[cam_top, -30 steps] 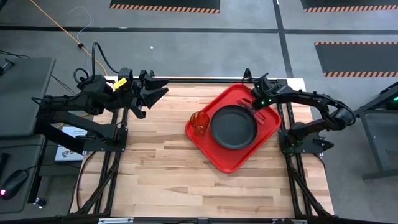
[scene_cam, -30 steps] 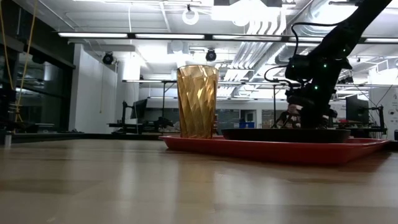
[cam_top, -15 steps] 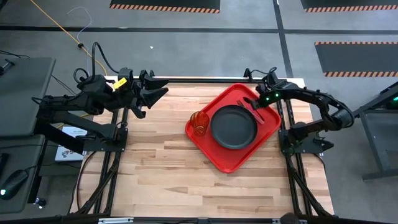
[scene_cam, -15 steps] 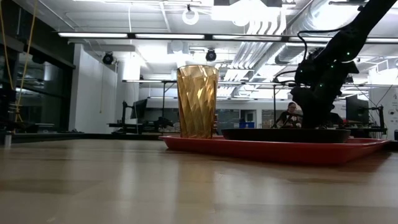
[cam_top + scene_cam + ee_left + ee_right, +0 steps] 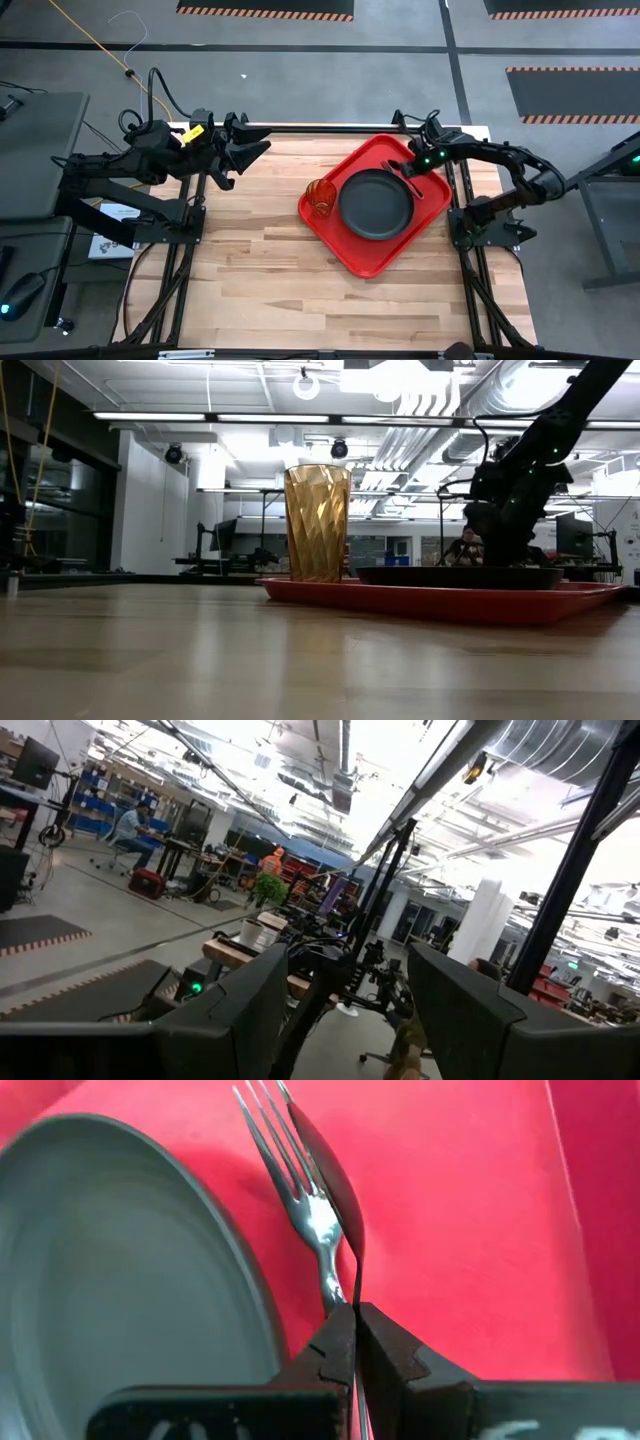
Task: Pick and place plate/cup/fork/spoon on tray
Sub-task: Put the black spoon on the red serving tray to the right of the pink fork
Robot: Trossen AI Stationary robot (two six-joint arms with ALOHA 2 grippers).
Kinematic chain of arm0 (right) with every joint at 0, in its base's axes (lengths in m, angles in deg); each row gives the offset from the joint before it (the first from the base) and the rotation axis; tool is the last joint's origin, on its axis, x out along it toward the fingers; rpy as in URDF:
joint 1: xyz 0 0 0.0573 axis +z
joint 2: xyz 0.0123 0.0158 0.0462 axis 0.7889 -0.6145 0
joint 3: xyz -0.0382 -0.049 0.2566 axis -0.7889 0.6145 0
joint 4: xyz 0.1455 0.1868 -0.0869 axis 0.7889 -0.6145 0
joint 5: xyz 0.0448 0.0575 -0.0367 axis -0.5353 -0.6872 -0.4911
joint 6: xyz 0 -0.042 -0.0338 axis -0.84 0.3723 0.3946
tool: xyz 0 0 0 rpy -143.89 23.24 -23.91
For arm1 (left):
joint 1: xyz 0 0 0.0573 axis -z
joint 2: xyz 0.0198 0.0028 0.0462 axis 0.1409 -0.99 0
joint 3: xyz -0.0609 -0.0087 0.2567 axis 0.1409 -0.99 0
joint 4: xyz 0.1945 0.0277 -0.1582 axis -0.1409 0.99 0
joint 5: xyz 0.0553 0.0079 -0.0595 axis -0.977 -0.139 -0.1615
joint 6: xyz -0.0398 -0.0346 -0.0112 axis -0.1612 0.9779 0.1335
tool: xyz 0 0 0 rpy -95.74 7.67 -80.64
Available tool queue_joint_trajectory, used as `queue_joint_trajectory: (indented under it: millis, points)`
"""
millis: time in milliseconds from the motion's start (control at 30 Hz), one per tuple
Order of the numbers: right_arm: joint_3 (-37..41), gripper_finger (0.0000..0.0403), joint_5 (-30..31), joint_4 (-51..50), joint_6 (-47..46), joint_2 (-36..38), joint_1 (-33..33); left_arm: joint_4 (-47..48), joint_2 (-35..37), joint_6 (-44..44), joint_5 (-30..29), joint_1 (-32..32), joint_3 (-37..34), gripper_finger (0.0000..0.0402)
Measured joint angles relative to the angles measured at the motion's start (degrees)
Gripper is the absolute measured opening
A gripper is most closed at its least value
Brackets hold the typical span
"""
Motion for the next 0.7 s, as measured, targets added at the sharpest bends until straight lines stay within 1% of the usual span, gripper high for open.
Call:
queue_joint_trajectory:
  millis: [400, 700]
  points:
    - [-0.1, 0.0, 6.7, 0.9, -1.5, -1.2, 3.7, 0.0, 0.0, 0.1, 0.0, 0.0, 0.0, 0.02]
    - [-0.1, 0.0, 7.1, 0.8, -1.5, -1.2, 3.7, 0.0, 0.0, 1.0, 1.1, 0.0, 0.0, 0.02]
